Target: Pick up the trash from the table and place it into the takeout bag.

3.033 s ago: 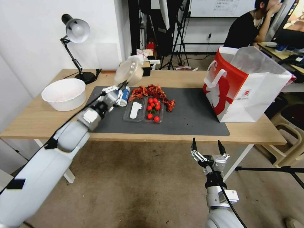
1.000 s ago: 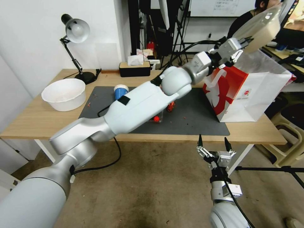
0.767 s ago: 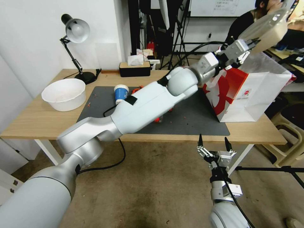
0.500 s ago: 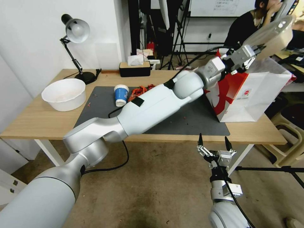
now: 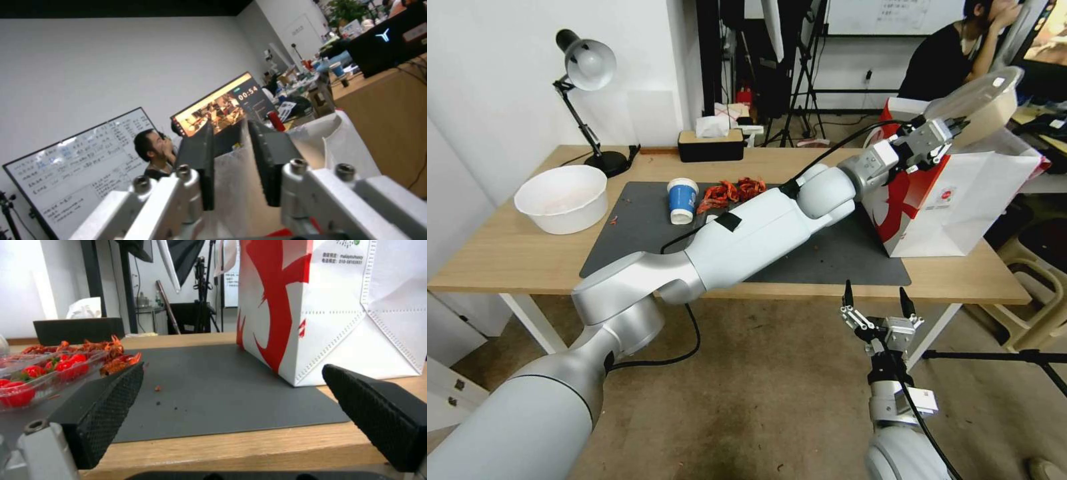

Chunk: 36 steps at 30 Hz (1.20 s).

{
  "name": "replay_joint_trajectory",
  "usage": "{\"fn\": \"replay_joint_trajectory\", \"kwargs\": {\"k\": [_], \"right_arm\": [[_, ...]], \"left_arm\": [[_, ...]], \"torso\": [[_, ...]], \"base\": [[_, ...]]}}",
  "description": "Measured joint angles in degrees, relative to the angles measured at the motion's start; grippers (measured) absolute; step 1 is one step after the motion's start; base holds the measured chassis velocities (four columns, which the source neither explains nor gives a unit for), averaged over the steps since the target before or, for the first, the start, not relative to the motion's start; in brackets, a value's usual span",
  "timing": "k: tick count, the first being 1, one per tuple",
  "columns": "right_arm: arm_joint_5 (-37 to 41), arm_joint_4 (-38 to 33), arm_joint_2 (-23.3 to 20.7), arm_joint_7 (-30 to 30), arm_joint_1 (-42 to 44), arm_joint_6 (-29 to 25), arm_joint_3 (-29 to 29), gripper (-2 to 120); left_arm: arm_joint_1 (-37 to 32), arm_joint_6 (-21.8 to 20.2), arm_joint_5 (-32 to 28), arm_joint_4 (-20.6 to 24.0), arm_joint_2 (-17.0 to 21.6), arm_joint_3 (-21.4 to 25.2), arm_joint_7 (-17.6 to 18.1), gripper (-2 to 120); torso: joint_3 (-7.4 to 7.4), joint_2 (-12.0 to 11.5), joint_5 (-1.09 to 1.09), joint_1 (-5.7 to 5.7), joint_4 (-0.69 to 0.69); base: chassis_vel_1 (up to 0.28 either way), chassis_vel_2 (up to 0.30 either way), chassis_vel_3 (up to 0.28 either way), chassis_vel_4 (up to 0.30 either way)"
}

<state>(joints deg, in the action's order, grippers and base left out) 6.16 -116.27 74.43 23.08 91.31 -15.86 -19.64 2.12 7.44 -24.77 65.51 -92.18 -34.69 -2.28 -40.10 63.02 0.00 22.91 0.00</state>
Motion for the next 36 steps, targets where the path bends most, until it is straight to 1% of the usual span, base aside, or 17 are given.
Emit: {"fn": "replay_joint_trajectory", "kwargs": {"k": [2,5,8,9,11,12,15,16,20,21,24,26,28,29,31,33,36], "right_arm": [[-0.01,-0.11,0.01,-0.01,0.15,-0.03,-0.02,100],[-0.02,-0.26,0.01,0.0,0.27,-0.04,-0.05,100],[-0.02,-0.47,-0.01,0.0,0.36,-0.05,-0.14,100],[-0.02,-0.47,-0.01,0.0,0.36,-0.05,-0.14,100],[-0.03,-0.65,-0.01,0.0,0.33,-0.04,-0.15,100],[-0.03,-0.65,-0.01,0.0,0.33,-0.04,-0.15,100],[-0.03,-0.72,0.0,-0.01,0.2,0.08,-0.12,100],[-0.03,-0.72,0.0,-0.01,0.2,0.08,-0.12,100],[-0.05,-0.73,-0.15,-0.04,0.02,0.33,0.06,100],[-0.05,-0.73,-0.15,-0.04,0.02,0.33,0.06,100],[-0.05,-0.79,-0.25,-0.05,-0.08,0.51,0.17,100],[-0.06,-0.81,-0.28,-0.05,-0.09,0.58,0.21,100],[-0.07,-0.9,-0.4,-0.06,-0.12,0.71,0.3,100],[-0.07,-0.9,-0.4,-0.06,-0.12,0.71,0.3,100],[-0.08,-0.95,-0.57,-0.09,-0.14,0.85,0.37,100],[-0.09,-0.95,-0.6,-0.09,-0.15,0.88,0.4,100],[-0.09,-0.95,-0.72,-0.11,-0.17,0.93,0.56,100]], "left_arm": [[-0.04,-0.07,0.05,-0.09,0.04,0.2,0.45,34],[-0.03,-0.15,0.05,-0.1,0.06,0.49,0.72,40],[0.07,-0.45,-0.2,0.01,0.42,1.48,0.82,56],[0.07,-0.45,-0.2,0.01,0.42,1.48,0.82,56],[0.1,-1.39,-1.62,1.23,1.97,1.97,0.9,66],[0.1,-1.39,-1.62,1.23,1.97,1.97,0.9,66],[-0.73,-2.42,-3.86,3.93,5.63,2.62,1.37,79],[-0.73,-2.42,-3.86,3.93,5.63,2.62,1.37,79],[-3.89,-3.69,-6.27,8.68,12.71,5.35,1.83,99],[-3.89,-3.69,-6.27,8.68,12.71,5.35,1.83,99],[-5.91,-4.16,-7.05,11.0,16.63,7.1,2.04,100],[-6.41,-4.24,-7.12,11.4,17.47,7.54,2.07,100],[-8.56,-4.29,-7.25,12.89,20.66,9.35,2.08,100],[-8.56,-4.29,-7.25,12.89,20.66,9.35,2.08,100],[-11.39,-4.3,-7.49,14.58,23.94,11.82,2.09,100],[-12.16,-4.31,-7.5,15.01,24.68,12.44,2.1,100],[-15.73,-4.38,-7.51,17.12,27.65,15.35,2.09,100]], "torso": [[0.0,0.0,0.0,0.0,0.01],[0.0,0.0,0.0,0.0,0.01],[0.0,0.0,0.0,0.0,0.02],[0.0,0.0,0.0,0.0,0.02],[0.0,0.0,0.0,0.0,0.02],[0.0,0.0,0.0,0.0,0.02],[0.0,0.0,0.01,0.0,0.0],[0.0,0.0,0.01,0.0,0.0],[0.0,0.0,0.02,0.0,0.0],[0.0,0.0,0.02,0.0,0.0],[0.0,0.0,0.03,0.01,-0.01],[0.0,0.0,0.03,0.0,-0.02],[0.0,0.0,0.03,0.01,0.0],[0.0,0.0,0.03,0.01,0.0],[0.0,0.0,0.02,0.0,0.0],[0.0,0.0,0.02,0.01,0.0],[0.0,0.0,0.01,0.0,0.01]], "base": [[0.0,0.0,0.0,0.0],[0.0,0.0,0.0,0.0],[0.0,0.0,0.0,0.0],[0.0,0.0,0.0,0.0],[0.0,0.0,0.0,0.0],[0.0,0.0,0.0,0.0],[0.0,0.0,0.0,0.0],[0.0,0.0,0.0,0.0],[0.0,0.0,0.0,0.0],[0.0,0.0,0.0,0.0],[0.0,0.0,0.0,0.0],[0.0,0.0,0.0,0.0],[0.0,0.0,0.0,0.0],[0.0,0.0,0.0,0.0],[0.0,0.0,0.0,0.0],[0.0,0.0,0.0,0.0],[0.0,0.0,0.0,0.0]]}}
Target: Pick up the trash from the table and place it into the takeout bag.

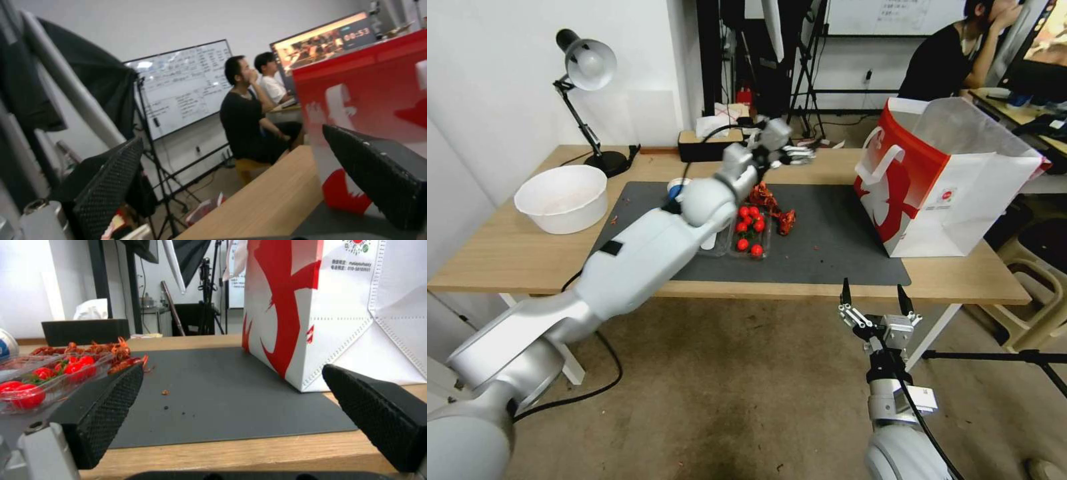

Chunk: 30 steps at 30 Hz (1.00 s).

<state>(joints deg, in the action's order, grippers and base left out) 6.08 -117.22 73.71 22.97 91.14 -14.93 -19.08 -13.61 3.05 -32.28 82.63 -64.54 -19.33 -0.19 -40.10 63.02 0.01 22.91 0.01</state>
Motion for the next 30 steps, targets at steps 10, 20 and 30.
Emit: {"fn": "replay_joint_trajectory", "kwargs": {"k": [10,20,30], "right_arm": [[0.0,0.24,-0.13,-0.04,-0.16,0.0,0.52,100],[-0.04,1.15,-0.33,-0.15,-0.86,0.06,1.35,100],[-0.12,2.04,-0.26,-0.21,-1.05,-0.28,1.74,100]], "left_arm": [[-7.46,-0.04,0.02,4.25,5.09,6.22,-0.08,100],[-22.84,-0.12,0.01,11.92,13.65,18.75,-0.58,100],[-37.62,1.49,0.19,18.27,17.56,30.5,-0.59,100]], "torso": [[0.0,0.0,0.0,0.0,-0.01],[0.0,0.0,-0.01,0.0,-0.02],[0.0,0.0,0.0,0.0,0.0]], "base": [[0.0,0.0,0.0,0.0],[0.0,0.0,0.0,0.0],[0.0,0.0,0.0,0.0]]}}
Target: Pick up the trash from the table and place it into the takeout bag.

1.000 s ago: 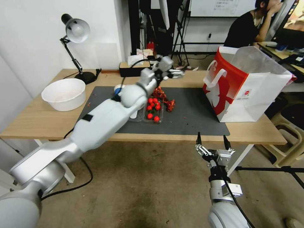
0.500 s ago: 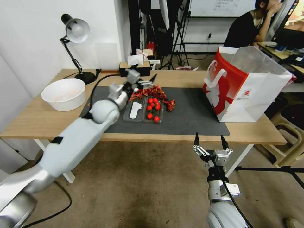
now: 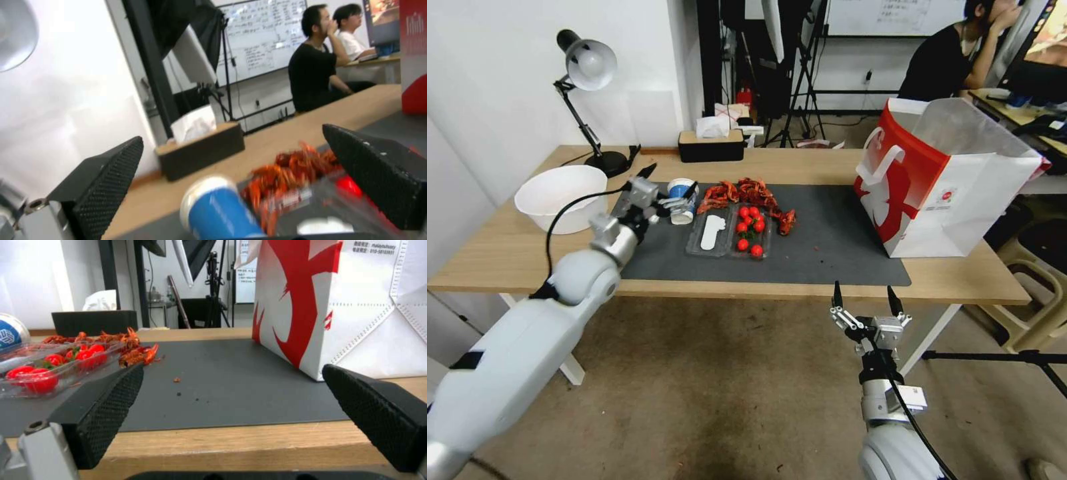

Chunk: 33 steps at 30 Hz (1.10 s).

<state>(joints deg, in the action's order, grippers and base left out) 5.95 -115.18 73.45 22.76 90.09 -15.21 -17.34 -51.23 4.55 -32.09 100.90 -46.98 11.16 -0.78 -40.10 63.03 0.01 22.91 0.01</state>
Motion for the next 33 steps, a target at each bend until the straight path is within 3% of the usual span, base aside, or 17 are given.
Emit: {"fn": "replay_joint_trajectory", "kwargs": {"k": [10,19,33], "right_arm": [[-0.05,0.85,0.06,-0.05,-0.47,-0.36,0.69,100],[-0.05,1.03,-0.2,-0.06,-1.11,-0.39,1.04,100],[0.22,1.11,-0.55,0.04,-0.87,-0.65,0.83,100]], "left_arm": [[-17.73,2.29,1.43,6.18,-0.78,11.87,-0.31,100],[-25.54,2.96,2.87,8.3,-2.93,18.6,-1.22,100],[-36.11,3.65,5.27,10.46,-9.36,23.73,-1.03,100]], "torso": [[0.0,0.0,0.0,0.0,-0.02],[0.0,0.0,-0.01,0.01,0.0],[0.0,0.0,-0.01,0.0,0.0]], "base": [[0.0,0.0,0.0,0.0],[0.0,0.0,0.0,0.0],[0.0,0.0,0.0,0.0]]}}
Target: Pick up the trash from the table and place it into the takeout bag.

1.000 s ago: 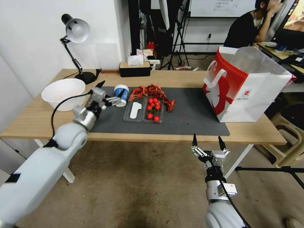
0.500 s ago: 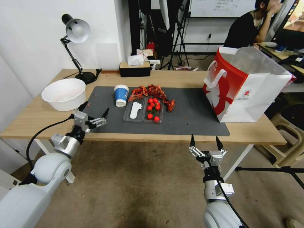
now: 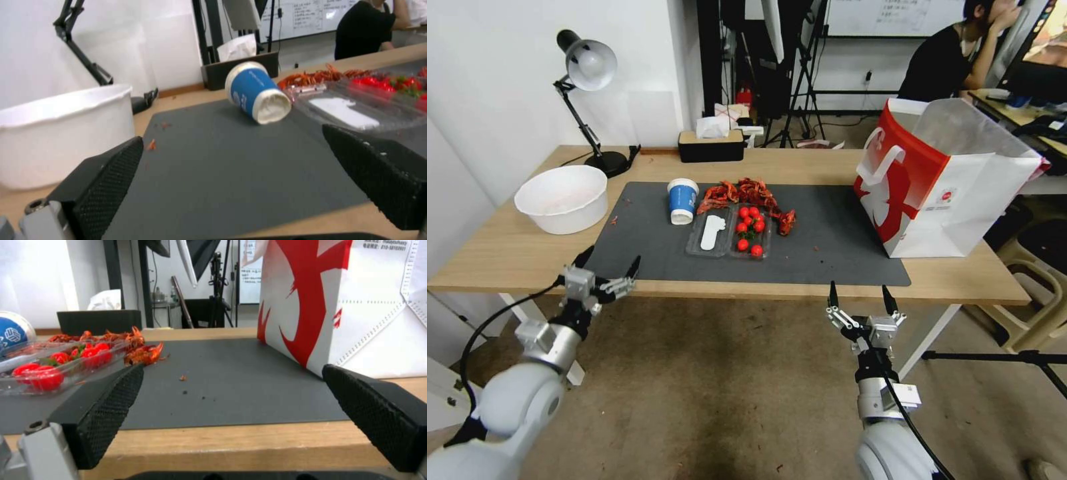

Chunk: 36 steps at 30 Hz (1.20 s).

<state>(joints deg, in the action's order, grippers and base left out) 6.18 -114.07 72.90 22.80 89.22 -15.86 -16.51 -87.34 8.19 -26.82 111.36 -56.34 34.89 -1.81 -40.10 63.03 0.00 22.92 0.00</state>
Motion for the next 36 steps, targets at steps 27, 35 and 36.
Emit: {"fn": "replay_joint_trajectory", "kwargs": {"k": [27,35,36], "right_arm": [[-0.01,-0.33,0.1,0.22,1.4,-0.56,-0.1,100],[-0.14,-0.93,0.32,0.22,1.89,-0.62,-0.31,100],[-0.16,-1.01,0.36,0.22,1.91,-0.61,-0.34,100]], "left_arm": [[-3.65,4.45,3.22,-0.95,-4.04,0.41,-0.02,100],[3.0,-0.82,2.59,0.08,-3.41,-5.16,2.07,100],[4.27,-1.53,2.07,0.08,-3.18,-6.26,2.34,100]], "torso": [[0.0,-0.01,0.0,0.0,0.0],[-0.01,-0.01,0.0,0.0,0.01],[-0.01,-0.01,0.01,0.0,0.0]], "base": [[0.0,0.0,0.0,0.0],[0.0,0.0,0.0,0.0],[0.0,0.0,0.0,0.0]]}}
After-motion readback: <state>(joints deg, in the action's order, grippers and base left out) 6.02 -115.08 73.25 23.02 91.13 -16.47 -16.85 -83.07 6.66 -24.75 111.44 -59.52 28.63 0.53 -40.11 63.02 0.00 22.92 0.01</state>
